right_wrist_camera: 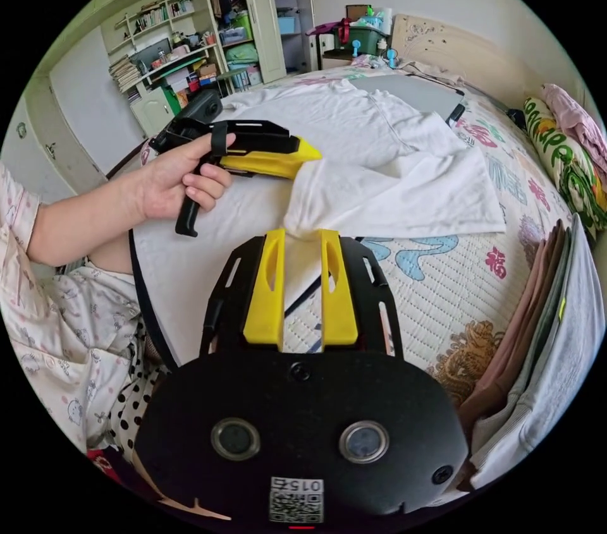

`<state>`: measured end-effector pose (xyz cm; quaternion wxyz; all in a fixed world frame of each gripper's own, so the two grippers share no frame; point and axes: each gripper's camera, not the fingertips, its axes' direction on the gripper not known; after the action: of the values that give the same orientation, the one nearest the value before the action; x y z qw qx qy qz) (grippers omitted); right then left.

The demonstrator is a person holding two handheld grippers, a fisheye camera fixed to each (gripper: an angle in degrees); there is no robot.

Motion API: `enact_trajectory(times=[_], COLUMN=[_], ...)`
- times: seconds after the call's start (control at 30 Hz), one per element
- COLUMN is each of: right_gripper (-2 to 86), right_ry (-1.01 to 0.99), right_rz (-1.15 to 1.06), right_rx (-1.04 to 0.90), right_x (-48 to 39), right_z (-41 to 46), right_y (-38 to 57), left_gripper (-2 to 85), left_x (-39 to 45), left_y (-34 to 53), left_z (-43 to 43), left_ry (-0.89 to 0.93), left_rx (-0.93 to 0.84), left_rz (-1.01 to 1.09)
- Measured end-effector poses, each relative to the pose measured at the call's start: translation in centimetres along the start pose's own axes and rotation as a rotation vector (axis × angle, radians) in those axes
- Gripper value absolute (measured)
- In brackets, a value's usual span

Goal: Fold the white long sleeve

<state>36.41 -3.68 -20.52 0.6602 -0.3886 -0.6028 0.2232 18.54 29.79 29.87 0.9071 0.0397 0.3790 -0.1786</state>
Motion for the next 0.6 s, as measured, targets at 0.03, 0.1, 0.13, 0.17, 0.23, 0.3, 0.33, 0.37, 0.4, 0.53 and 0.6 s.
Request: enact_trajectory(times=[0.03, 0.1, 0.13, 0.17, 0.23, 0.3, 0.33, 0.37, 0.4, 0.53, 0.6], right_gripper=[9.6, 10.2, 10.8, 11.1, 11.3, 10.2, 9.2, 8.5, 7.5, 3.6, 3.0], right_ry=[0.009, 0.005, 0.002, 0.003, 0.014, 0.05, 0.054, 0.056, 0.057, -0.095, -0.196], right_rz=[0.012, 0.014, 0.007, -0.003, -0.007, -0.007, -0.029, -0.047, -0.058, -0.031, -0.065], right_rx=[0.021, 0.044, 0.039, 0.016, -0.017, -0.023, -0.032, -0.046, -0.044, 0.087, 0.124], right_x=[0.3, 0.9, 1.4, 1.9, 2.8, 3.7, 4.2, 4.8, 5.1, 8.2, 8.3], right_z=[0.0, 0.0, 0.2, 0.8, 1.8, 2.2, 2.3, 2.2, 1.9, -1.6, -2.6], right_y=[-0.1, -0.2, -0.4, -0.6, -0.9, -1.1, -1.2, -1.4, -1.4, -1.9, -2.3], left_gripper=[8.3, 8.6, 8.7, 8.7, 8.0, 6.0, 3.4, 1.9, 1.2, -0.1, -0.3], left_x=[0.2, 0.6, 0.9, 1.2, 1.9, 2.8, 3.5, 4.4, 5.0, 10.1, 12.2], left_y=[0.2, 0.3, 0.3, 0.3, 0.3, 0.4, 0.5, 0.9, 1.2, 4.6, 6.3], left_z=[-0.5, -0.7, -0.6, -0.8, -1.2, -1.7, -2.4, -3.9, -5.0, -13.3, -17.4], left_ry=[-0.006, 0.006, 0.006, 0.002, -0.001, -0.011, -0.013, -0.035, -0.05, -0.062, -0.1], left_rx=[0.004, -0.013, -0.032, -0.035, -0.038, -0.049, -0.055, -0.028, 0.001, 0.107, 0.132], left_rz=[0.007, 0.014, 0.019, 0.025, 0.03, 0.044, 0.055, 0.058, 0.065, 0.144, 0.193])
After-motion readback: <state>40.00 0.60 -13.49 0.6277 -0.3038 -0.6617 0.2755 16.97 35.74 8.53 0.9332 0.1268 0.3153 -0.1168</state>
